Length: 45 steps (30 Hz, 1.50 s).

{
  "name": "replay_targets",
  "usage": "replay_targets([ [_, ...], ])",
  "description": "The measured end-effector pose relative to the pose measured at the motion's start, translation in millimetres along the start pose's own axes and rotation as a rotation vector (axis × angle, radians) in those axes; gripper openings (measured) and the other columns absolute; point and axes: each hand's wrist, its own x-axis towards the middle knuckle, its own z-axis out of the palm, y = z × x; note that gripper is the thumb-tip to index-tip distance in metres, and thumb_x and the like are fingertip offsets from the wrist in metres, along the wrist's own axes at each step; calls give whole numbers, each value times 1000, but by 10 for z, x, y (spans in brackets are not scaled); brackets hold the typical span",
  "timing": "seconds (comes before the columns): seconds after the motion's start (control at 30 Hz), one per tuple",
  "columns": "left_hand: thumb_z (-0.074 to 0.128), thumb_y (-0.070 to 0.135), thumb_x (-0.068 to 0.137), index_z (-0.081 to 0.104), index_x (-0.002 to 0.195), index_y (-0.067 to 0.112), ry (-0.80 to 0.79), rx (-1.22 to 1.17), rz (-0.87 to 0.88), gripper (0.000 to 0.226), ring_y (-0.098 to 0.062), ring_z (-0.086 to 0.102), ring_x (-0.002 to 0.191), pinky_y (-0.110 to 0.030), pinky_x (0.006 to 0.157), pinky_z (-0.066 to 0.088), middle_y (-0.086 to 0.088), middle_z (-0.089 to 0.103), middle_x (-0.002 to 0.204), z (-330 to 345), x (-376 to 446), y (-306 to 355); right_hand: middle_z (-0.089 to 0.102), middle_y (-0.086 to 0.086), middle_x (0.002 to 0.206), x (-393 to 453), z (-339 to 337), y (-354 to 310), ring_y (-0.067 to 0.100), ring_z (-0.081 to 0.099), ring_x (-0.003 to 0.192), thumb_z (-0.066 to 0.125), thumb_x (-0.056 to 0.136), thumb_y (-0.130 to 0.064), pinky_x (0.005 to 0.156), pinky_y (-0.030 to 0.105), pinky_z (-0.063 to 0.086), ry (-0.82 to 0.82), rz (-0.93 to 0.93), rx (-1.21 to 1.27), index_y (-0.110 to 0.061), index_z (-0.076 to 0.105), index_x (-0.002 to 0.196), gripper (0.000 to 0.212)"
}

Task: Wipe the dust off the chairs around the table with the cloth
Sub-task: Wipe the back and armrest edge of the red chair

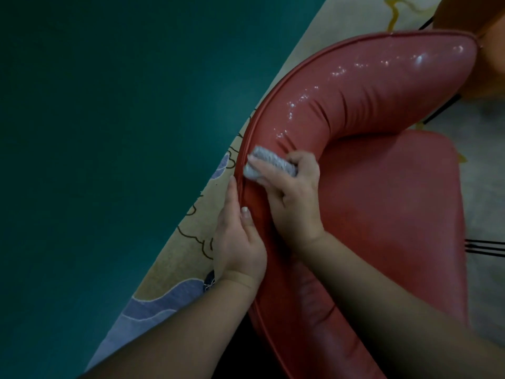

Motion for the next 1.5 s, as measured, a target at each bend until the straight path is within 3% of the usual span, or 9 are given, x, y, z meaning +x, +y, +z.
replay_targets([
  [0.1, 30, 27, 95, 27, 150, 24, -3, 3, -2, 55, 6, 33, 123, 6, 95, 17, 6, 40, 145, 1, -2, -11, 44, 11, 106, 143, 54, 47, 30, 45, 98, 64, 88, -15, 94, 31, 37, 16, 35, 42, -26, 70, 115, 29],
  [0.3, 30, 27, 95, 26, 150, 25, -1, 21, -6, 55, -1, 36, 129, 1, 100, 20, 0, 40, 149, -4, -10, -14, 40, 7, 107, -271, -41, 106, 30, 48, 99, 59, 89, -23, 90, 48, 46, -32, -14, 105, -32, 62, 119, 31],
  [0.53, 30, 29, 95, 26, 150, 28, -3, 38, -5, 55, -18, 48, 129, -22, 105, 35, -3, 45, 147, -1, -23, -4, 38, 5, 105, 77, 75, 123, 29, 45, 98, 63, 90, -15, 94, 33, 39, 38, 36, 61, -27, 68, 117, 30],
  [0.67, 30, 28, 94, 26, 150, 28, -7, 42, -4, 55, -17, 45, 132, -12, 103, 29, -2, 42, 149, -11, -15, 17, 40, 8, 109, -484, -105, 127, 26, 48, 102, 60, 90, -15, 92, 44, 47, -62, 27, 185, -30, 60, 122, 35],
  [0.8, 30, 26, 95, 26, 150, 24, 5, 34, 12, 55, -9, 39, 134, -7, 104, 25, 7, 36, 148, 3, -7, 19, 41, 12, 102, -122, -4, 133, 32, 49, 95, 65, 88, -10, 89, 48, 46, -8, 58, 113, -22, 68, 117, 32],
  [0.93, 29, 27, 96, 26, 150, 23, 10, 16, 21, 54, 1, 33, 132, -5, 105, 24, 16, 30, 145, 10, -9, 14, 38, 9, 103, 151, 88, 160, 29, 47, 98, 63, 89, -8, 95, 41, 45, 92, 124, 157, -20, 66, 120, 34],
  [1.07, 29, 29, 96, 25, 150, 27, 6, 23, 7, 54, 1, 34, 131, -3, 104, 23, 16, 31, 145, 7, -16, -6, 40, 7, 106, -311, -30, 131, 18, 47, 100, 61, 89, -12, 96, 25, 43, 42, 127, 223, -27, 58, 124, 38],
  [1.3, 28, 28, 101, 18, 152, 33, -115, 3, -41, 52, -6, 34, 138, 0, 100, 21, 10, 31, 154, -31, 32, 48, 41, 9, 107, -273, -106, 118, 15, 47, 99, 60, 91, -11, 96, 22, 43, 61, 196, 221, -29, 56, 124, 39],
  [1.5, 25, 38, 103, 22, 151, 36, -174, 65, -103, 48, -19, 43, 133, -21, 101, 29, 3, 40, 151, 44, 544, 190, 39, 6, 104, 69, -195, 254, 14, 47, 93, 57, 91, -12, 92, 10, 38, 195, 306, 227, -30, 53, 127, 40],
])
